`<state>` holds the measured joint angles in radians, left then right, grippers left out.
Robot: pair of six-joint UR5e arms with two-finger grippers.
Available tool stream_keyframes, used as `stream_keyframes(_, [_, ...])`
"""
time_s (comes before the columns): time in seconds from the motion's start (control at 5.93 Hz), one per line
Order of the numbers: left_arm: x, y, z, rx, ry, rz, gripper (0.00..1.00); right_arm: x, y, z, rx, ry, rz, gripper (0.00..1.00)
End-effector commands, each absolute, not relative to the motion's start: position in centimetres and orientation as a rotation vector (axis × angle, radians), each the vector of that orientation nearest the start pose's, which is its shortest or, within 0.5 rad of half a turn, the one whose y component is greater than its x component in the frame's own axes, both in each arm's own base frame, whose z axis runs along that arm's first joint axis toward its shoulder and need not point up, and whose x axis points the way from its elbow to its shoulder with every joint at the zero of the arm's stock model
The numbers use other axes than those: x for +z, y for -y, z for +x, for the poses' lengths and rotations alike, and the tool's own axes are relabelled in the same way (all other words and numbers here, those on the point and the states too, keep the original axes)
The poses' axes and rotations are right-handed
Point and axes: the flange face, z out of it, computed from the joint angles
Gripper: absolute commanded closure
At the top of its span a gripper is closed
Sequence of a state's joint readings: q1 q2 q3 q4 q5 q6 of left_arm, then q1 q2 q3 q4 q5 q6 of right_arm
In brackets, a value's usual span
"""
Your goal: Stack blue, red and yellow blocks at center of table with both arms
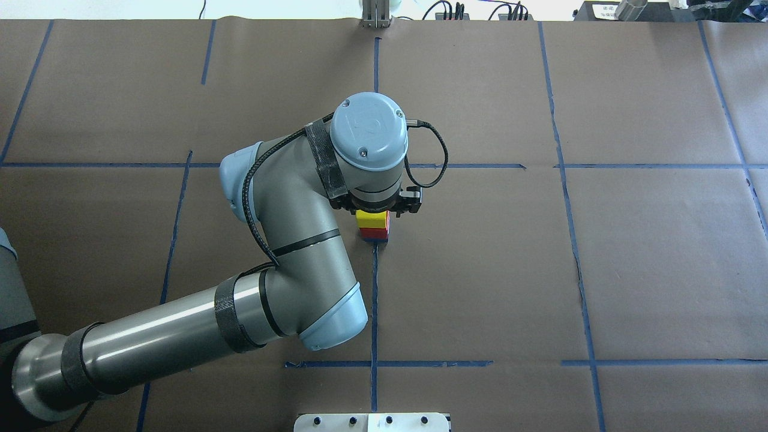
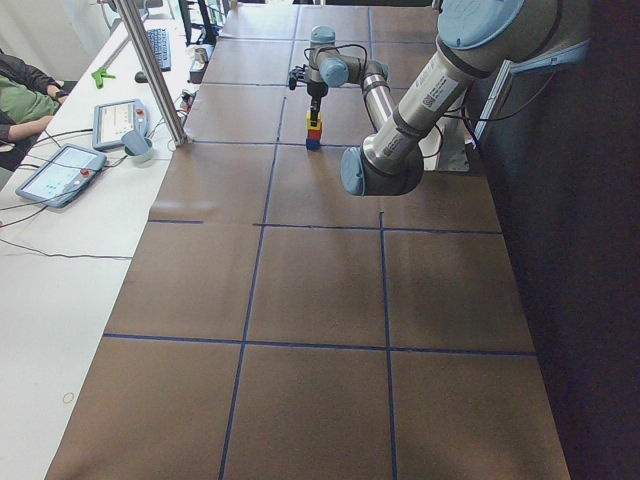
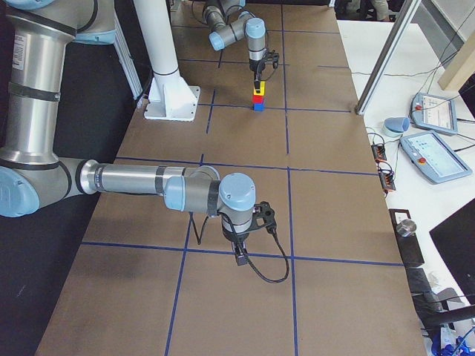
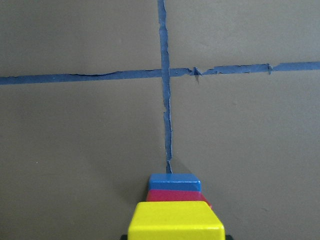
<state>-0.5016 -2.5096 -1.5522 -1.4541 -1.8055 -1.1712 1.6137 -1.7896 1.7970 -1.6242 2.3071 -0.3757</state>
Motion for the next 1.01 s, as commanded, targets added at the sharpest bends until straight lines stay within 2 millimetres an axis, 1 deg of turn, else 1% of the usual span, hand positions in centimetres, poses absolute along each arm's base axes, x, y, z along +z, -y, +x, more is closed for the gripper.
stream_keyframes(0.0, [7.7,44.1,55.4,-0.006,-0.862,0.180,0.00,65.4,39.4,8.3,-0.299,0.732,0.112,0.00])
stream_keyframes(0.17, [8.3,46.1,52.2,-0.023,-0.870,0.128,0.00,65.3,39.4,8.3,-0.300,0.731,0.115,0.00])
stream_keyframes(0.34, [11.3,47.5,47.7,0.055,-0.882,0.136,0.00,65.3,39.5,8.3,-0.301,0.731,0.117,0.00])
stream_keyframes(0.51, [17.0,48.2,42.8,0.117,-0.853,0.151,0.00,65.4,39.4,8.3,-0.298,0.731,0.113,0.00])
stream_keyframes(0.67, [21.6,50.1,37.9,0.155,-0.826,0.158,0.00,65.4,39.4,8.3,-0.299,0.732,0.112,0.00])
stream_keyframes(0.84, [26.8,51.4,31.9,0.213,-0.814,0.156,0.00,65.4,39.4,8.3,-0.296,0.732,0.111,0.00])
